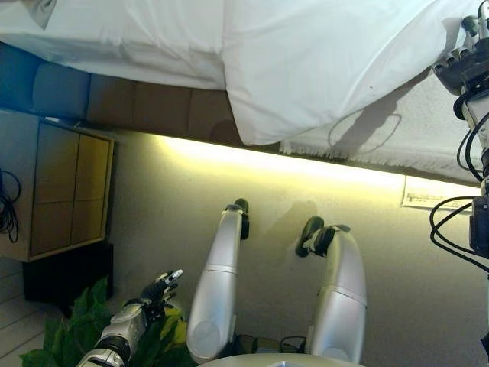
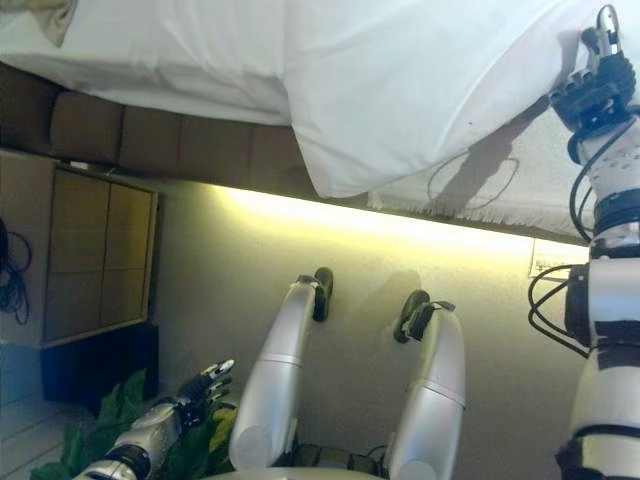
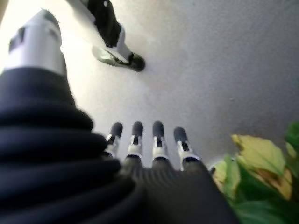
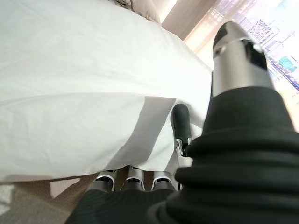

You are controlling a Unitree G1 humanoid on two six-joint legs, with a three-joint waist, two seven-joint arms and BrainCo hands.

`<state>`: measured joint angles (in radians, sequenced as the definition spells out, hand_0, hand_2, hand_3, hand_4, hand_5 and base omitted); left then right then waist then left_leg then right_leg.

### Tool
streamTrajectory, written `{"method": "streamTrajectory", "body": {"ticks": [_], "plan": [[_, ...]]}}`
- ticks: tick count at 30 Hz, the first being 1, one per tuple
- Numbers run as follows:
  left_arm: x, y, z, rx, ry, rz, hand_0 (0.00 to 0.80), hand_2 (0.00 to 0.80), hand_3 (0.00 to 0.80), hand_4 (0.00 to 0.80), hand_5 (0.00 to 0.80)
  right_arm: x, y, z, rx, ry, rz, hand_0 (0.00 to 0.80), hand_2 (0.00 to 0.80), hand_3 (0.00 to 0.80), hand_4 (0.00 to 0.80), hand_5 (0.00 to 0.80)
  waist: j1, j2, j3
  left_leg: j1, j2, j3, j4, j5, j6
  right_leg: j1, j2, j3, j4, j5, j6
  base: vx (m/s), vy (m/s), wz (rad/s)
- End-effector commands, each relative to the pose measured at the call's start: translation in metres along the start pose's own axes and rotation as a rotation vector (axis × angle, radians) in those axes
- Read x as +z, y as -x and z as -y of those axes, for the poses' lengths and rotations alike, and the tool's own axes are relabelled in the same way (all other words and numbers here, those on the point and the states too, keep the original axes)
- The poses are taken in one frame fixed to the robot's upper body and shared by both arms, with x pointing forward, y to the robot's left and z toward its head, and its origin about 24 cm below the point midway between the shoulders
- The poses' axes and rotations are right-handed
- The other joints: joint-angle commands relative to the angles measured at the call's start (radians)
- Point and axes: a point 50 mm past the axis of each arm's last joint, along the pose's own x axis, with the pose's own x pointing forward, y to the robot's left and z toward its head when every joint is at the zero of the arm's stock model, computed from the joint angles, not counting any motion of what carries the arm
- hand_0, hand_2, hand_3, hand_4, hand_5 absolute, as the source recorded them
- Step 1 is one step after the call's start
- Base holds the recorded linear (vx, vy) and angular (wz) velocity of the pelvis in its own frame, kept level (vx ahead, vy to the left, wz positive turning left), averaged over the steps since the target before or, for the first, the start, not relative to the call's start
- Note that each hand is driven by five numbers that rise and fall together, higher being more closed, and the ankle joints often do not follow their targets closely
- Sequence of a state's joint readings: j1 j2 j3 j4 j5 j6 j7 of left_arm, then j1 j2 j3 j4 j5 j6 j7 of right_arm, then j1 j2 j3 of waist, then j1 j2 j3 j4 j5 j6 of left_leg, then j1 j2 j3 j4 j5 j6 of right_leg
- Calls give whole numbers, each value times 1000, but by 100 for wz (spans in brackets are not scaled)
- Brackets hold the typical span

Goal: Make the bed neatly

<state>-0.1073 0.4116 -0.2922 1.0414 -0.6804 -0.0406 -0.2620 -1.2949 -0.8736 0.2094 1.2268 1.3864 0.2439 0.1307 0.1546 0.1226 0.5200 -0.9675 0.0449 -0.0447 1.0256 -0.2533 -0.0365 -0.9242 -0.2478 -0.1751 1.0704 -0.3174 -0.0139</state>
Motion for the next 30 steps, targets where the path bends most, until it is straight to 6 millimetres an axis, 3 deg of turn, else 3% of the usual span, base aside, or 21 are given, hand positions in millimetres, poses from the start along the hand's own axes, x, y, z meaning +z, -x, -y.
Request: {"method": "streamTrajectory", "body": {"ticks": [1,2,3,8,13,16,21,22,23,27,28,30], "plan": [[-30,17,-23,54,-83,-113,0,0,0,0,0,22,3,-18,147,-26,83,0,0,0,0,0,23,-25,-72,60,23,46,-137,61,50,51,17,-16,-34,13,-40,44,0,-1],[-31,17,-23,55,-86,-115,0,0,0,0,0,23,3,-19,190,-32,112,452,452,452,452,452,21,-25,-71,63,22,47,-136,59,51,53,18,-15,-37,15,-39,0,0,0],[-32,17,-23,55,-87,-116,0,0,0,0,0,22,3,-20,208,-32,123,800,800,800,800,800,21,-25,-71,64,22,47,-136,58,51,55,18,-15,-38,16,-38,0,0,0],[-24,14,-23,70,-78,-98,0,0,0,0,0,0,1,-29,313,-51,75,800,800,800,800,800,7,-25,-78,84,24,60,-153,57,53,70,19,-8,-61,23,-32,0,4,-1],[-14,12,-25,93,-18,-42,0,0,0,0,0,-15,1,-25,322,-42,23,800,800,800,800,800,0,-24,-93,110,27,66,-169,60,51,93,20,-5,-83,28,-27,4,27,-4],[11,10,-28,97,49,61,0,0,0,0,0,-25,0,-21,324,-42,-11,800,800,800,800,800,-3,-27,-104,133,31,67,-185,67,46,114,22,-4,-100,33,-24,10,6,-1],[96,10,-26,54,180,338,0,0,0,0,0,-45,0,-12,311,-54,-60,800,800,800,800,800,-14,-45,-135,187,32,63,-235,83,35,172,30,0,-165,52,-13,53,4,-3],[129,12,-19,40,212,442,0,0,0,0,0,-51,0,-11,305,-56,-75,800,800,800,800,800,-18,-50,-146,203,30,61,-253,88,32,188,33,1,-183,58,-9,48,-15,-6],[139,14,-18,34,228,474,0,0,0,0,0,-52,1,-10,303,-59,-79,800,800,800,800,800,-18,-53,-147,213,30,61,-262,90,31,197,34,0,-192,60,-8,54,-23,-6],[214,34,-3,-27,323,735,0,0,0,0,0,-65,1,-9,294,-81,-116,800,800,800,800,800,-27,-72,-173,267,22,65,-301,92,25,257,41,-9,-242,67,-6,68,-30,-3],[243,44,6,-51,351,827,0,0,0,0,0,-73,0,-10,291,-88,-136,800,800,800,800,800,-32,-83,-186,285,19,66,-310,88,23,278,43,-13,-255,68,-6,92,-55,-2],[270,55,17,-94,394,918,0,0,0,0,0,-81,0,-12,293,-98,-158,800,800,800,800,800,-38,-96,-191,309,18,67,-321,86,19,306,46,-16,-274,70,-7,86,-49,0]]}}
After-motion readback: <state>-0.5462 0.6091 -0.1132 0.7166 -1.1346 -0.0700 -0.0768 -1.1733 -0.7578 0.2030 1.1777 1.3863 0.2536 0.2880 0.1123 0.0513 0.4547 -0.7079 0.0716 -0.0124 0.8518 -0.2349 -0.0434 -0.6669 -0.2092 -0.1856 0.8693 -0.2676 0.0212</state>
